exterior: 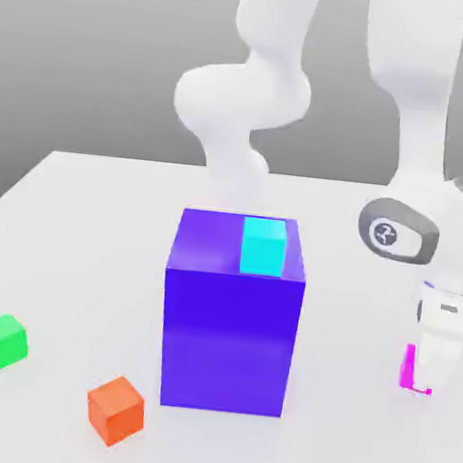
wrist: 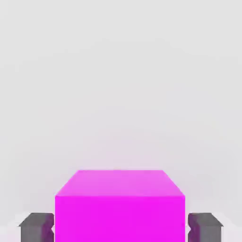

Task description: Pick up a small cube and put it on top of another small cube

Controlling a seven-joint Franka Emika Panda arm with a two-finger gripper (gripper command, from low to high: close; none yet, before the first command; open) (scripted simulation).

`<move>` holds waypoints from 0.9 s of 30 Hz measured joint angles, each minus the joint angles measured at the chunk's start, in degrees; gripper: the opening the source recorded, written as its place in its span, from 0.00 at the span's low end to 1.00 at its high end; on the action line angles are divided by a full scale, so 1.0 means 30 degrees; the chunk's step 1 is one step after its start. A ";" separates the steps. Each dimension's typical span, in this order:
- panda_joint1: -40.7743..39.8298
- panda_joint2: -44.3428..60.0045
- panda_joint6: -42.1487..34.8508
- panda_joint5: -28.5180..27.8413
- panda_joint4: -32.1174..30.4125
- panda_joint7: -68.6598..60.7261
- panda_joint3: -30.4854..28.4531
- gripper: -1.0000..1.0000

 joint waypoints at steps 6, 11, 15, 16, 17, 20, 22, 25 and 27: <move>-0.0801 -0.1624 -0.1279 0.1067 -0.0365 -0.0833 0.1049 0.00; -0.1781 -0.3409 -0.3197 0.2444 0.0124 -0.2666 0.1523 0.00; -0.4400 -0.2877 -0.3880 0.1904 0.1758 -0.5329 -0.0664 0.00; -0.5094 -0.2755 -0.4036 0.1779 0.2130 -0.6026 -0.1226 0.00; -0.5742 -0.2652 -0.4181 0.1657 0.2466 -0.6675 -0.1758 0.00; -0.7552 -0.2555 -0.4570 0.1418 0.3113 -0.8416 -0.3149 0.00; -0.8700 -0.2681 -0.4804 0.1439 0.3245 -0.9523 -0.3972 0.00; -1.0385 -0.2964 -0.5143 0.1547 0.3313 -1.1168 -0.5176 0.00; -1.1494 -0.3181 -0.5366 0.1649 0.3325 -1.2280 -0.5992 0.00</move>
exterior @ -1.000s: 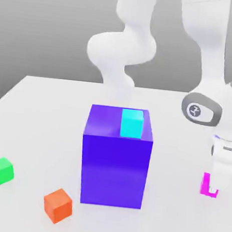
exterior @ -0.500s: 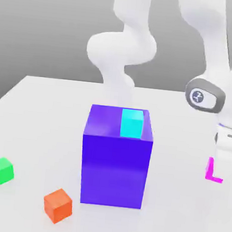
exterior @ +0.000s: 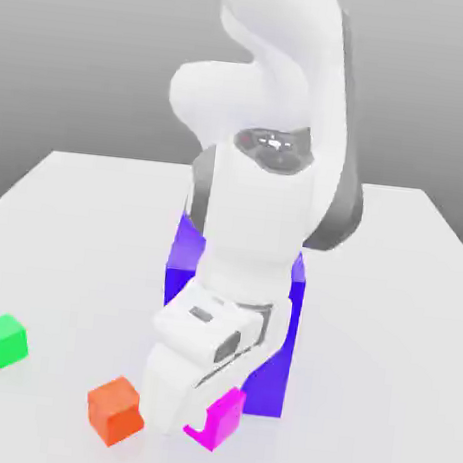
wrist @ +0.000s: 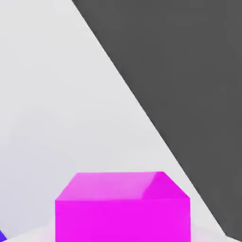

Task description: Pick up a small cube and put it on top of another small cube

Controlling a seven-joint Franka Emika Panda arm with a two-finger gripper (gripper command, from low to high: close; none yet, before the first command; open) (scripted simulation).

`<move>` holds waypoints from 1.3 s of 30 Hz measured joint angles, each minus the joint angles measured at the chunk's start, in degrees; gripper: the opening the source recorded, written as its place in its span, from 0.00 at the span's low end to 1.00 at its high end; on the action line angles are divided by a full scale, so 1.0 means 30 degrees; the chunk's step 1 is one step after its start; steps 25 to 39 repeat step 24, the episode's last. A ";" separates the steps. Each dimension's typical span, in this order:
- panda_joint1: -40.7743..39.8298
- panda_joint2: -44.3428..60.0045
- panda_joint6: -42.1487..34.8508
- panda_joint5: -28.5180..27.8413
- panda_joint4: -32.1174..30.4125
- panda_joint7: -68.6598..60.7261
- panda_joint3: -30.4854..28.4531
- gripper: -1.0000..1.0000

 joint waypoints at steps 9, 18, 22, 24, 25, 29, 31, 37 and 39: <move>-0.5525 -0.1327 -0.1088 0.1339 -0.0367 -0.5948 -0.4214 0.00; -0.7917 -0.0384 0.0527 0.5986 -0.2105 -1.0072 -0.3838 0.00; -0.8676 0.1276 0.1877 0.7737 -0.2030 -1.1335 -0.2773 1.00; -0.8676 0.1276 0.1876 0.7737 -0.2030 -1.1335 -0.2773 1.00; -0.8676 0.1276 0.1876 0.7737 -0.2030 -1.1335 -0.2773 1.00; -0.8676 0.1276 0.1876 0.7737 -0.2030 -1.1335 -0.2773 1.00; -0.8676 0.1276 0.1876 0.7737 -0.2030 -1.1335 -0.2773 1.00; -0.8676 0.1276 0.1876 0.7737 -0.2030 -1.1335 -0.2773 1.00; -0.8676 0.1276 0.1876 0.7737 -0.2030 -1.1335 -0.2773 1.00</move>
